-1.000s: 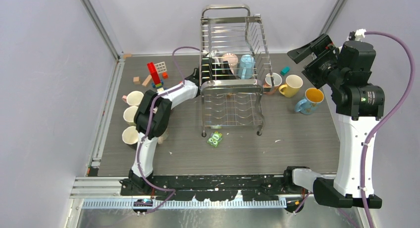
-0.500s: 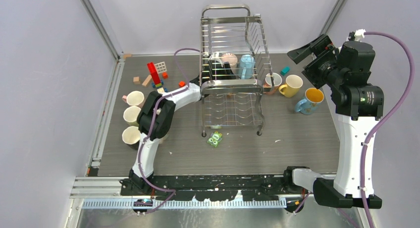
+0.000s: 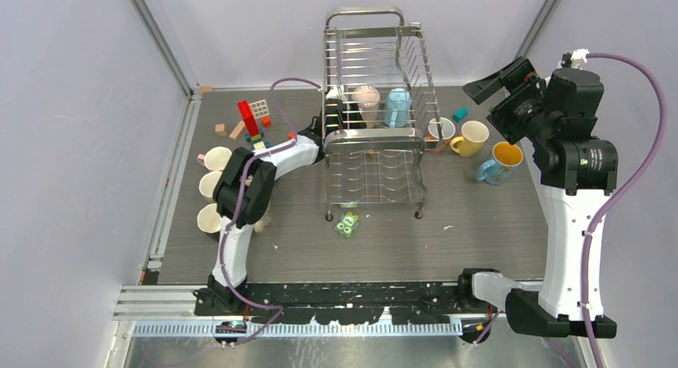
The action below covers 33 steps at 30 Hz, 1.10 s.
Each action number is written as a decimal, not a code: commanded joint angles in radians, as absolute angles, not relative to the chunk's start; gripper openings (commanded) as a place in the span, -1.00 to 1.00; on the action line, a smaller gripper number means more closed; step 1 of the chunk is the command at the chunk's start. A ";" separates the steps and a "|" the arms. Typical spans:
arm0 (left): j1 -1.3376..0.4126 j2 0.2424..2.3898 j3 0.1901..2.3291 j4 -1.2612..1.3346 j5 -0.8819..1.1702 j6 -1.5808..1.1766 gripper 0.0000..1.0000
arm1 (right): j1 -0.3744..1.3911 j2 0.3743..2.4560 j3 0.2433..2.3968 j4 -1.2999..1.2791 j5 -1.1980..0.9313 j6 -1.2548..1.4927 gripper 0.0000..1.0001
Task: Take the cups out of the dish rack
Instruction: Unload the cup from the dish rack.
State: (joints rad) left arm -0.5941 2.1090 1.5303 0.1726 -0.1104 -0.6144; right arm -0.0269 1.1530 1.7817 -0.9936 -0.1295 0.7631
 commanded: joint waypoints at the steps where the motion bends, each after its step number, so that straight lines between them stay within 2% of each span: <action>1: -0.577 2.092 1.573 0.148 -0.089 -0.519 -0.02 | -0.021 1.128 1.776 -0.946 -0.141 0.759 1.00; 13: -0.572 2.167 1.693 0.031 -0.064 -0.396 -0.04 | -0.021 1.133 1.772 -0.942 -0.142 0.755 1.00; 33: -0.559 2.224 1.762 0.003 -0.049 -0.330 -0.11 | -0.022 1.147 1.769 -0.933 -0.143 0.749 1.00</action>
State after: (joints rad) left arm -0.5720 2.2112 1.7020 -0.0086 -0.0582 -0.3595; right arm -0.0269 1.1481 1.7676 -0.9840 -0.1329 0.7628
